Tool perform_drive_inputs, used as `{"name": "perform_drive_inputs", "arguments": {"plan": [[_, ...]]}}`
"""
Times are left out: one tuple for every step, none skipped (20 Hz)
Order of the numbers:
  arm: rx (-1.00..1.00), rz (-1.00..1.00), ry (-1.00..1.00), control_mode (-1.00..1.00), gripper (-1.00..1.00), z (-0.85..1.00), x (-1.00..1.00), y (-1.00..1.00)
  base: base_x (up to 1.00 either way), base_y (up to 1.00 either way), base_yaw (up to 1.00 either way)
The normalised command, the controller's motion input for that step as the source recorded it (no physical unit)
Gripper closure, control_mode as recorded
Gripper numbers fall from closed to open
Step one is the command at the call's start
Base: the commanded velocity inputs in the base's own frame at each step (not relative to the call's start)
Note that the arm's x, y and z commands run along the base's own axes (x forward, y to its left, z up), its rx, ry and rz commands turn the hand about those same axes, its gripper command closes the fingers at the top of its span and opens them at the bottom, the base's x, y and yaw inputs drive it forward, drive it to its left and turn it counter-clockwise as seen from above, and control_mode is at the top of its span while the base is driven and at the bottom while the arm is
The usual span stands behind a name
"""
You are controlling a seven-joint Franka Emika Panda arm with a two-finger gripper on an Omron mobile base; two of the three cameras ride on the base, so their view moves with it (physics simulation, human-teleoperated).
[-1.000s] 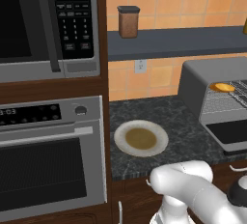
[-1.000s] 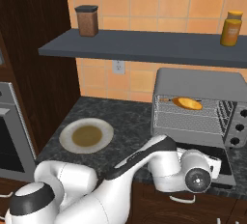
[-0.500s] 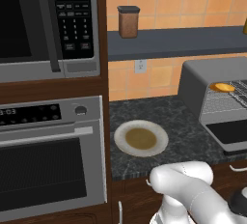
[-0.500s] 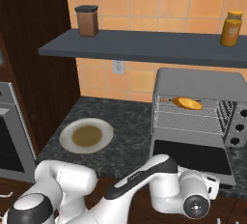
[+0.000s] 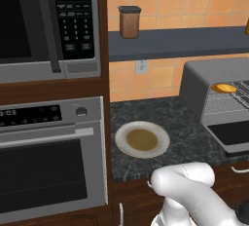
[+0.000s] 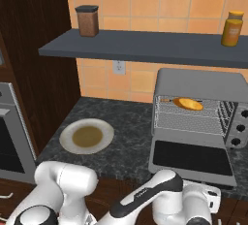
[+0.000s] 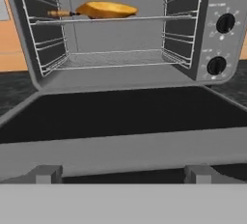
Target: Pick up the kebab skewer and baguette bread, and place them inside the toaster oven. Close the toaster oven door and start by setting the timer.
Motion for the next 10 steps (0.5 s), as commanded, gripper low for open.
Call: {"name": "perform_drive_inputs", "arguments": {"plan": [[-0.02, 0.12, -0.11, -1.00, -1.00, -0.31, -0.30, -0.23, 0.00, 0.00, 0.00], [-0.02, 0.11, -0.07, -1.00, -1.00, -0.38, -0.04, -0.14, 0.00, 0.00, 0.00], [-0.03, 0.09, -0.07, -1.00, -1.00, -0.34, -0.01, -0.01, 0.00, 0.00, 0.00], [-0.02, 0.05, -0.05, -1.00, -1.00, -0.33, 0.00, 0.00, 0.00, 0.00, 0.00], [-0.04, 0.03, -0.06, -1.00, -1.00, -0.36, 0.00, -0.06, 0.00, 0.00, 0.00], [-0.05, 0.04, -0.04, -1.00, -1.00, -0.38, 0.00, -0.06, 0.00, 0.00, 0.00], [-0.03, 0.02, -0.04, -1.00, -1.00, -0.24, 0.00, -0.07, 0.00, 0.00, 0.00], [-0.02, 0.03, -0.04, -1.00, -1.00, -0.22, 0.00, -0.10, 0.00, 0.00, 0.00], [-0.01, 0.02, -0.02, -1.00, -1.00, -0.16, 0.00, -0.12, 0.00, 0.00, 0.00], [-0.01, 0.00, -0.01, -1.00, -1.00, -0.16, 0.00, -0.06, 0.00, 0.00, 0.00]]}}
